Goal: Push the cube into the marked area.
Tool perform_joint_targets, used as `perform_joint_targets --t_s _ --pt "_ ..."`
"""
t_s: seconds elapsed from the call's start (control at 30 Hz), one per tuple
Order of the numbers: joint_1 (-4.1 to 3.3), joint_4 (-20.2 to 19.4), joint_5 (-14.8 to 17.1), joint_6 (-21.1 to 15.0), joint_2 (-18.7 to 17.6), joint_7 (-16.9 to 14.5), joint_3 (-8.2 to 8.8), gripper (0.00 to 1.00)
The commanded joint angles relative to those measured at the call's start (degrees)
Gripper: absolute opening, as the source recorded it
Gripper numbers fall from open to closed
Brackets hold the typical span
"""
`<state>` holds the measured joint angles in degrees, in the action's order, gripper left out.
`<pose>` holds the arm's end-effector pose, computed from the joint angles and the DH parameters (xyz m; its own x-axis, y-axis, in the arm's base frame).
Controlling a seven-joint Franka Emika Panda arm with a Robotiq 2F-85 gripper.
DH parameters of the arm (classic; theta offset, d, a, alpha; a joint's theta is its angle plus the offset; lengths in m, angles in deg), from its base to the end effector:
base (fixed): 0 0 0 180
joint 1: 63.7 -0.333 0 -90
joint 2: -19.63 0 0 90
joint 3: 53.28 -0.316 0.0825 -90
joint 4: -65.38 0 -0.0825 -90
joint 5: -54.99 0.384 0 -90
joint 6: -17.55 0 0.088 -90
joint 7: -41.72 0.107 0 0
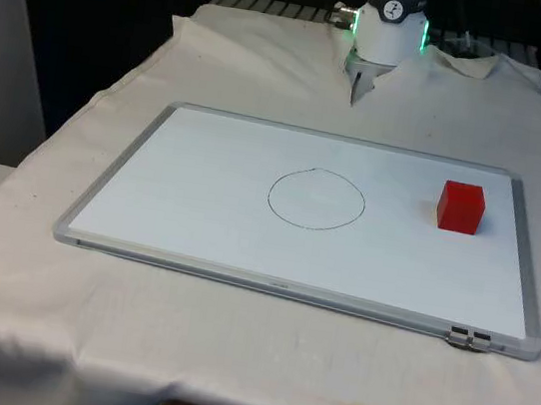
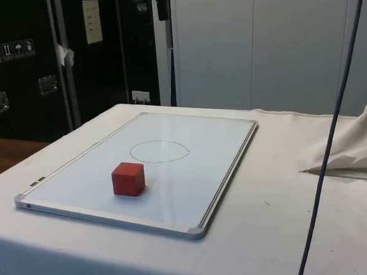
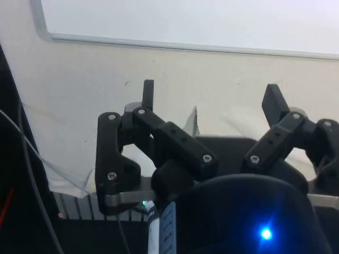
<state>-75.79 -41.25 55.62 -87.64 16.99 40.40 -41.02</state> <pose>0.5667 0.0008 0.4836 0.9974 0.0167 -0.0701 0.0166 -0.9999 -0.0022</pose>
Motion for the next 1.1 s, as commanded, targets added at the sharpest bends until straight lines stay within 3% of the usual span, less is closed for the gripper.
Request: perform_joint_targets --t_s 0.0,0.1,0.13,0.17,0.33,0.4,0.43,0.63,0.93,0.97,1.07 --pt "0.0 0.0 0.0 0.0 0.0 0.0 0.0 0.97" --pt "0.0 0.0 0.0 0.0 0.0 0.0 0.0 0.88" --pt "0.0 0.0 0.0 0.0 0.0 0.0 0.0 0.83" --pt "0.0 0.0 0.0 0.0 0.0 0.0 0.0 0.71" --pt "0.0 0.0 0.0 0.0 0.0 0.0 0.0 0.47" --pt "0.0 0.0 0.0 0.0 0.0 0.0 0.0 0.42" --pt "0.0 0.0 0.0 0.0 0.0 0.0 0.0 0.29" --pt "-0.06 -0.6 0.7 -0.3 0.7 0.0 -0.11 0.01" --pt "-0.34 -3.7 4.4 -1.9 2.6 -0.3 -0.86 0.0" --pt "-0.23 -2.9 3.6 -0.9 2.0 -0.2 -0.74 0.0" --pt "-0.4 -5.4 6.0 -2.8 3.3 -0.5 -1.32 0.0"
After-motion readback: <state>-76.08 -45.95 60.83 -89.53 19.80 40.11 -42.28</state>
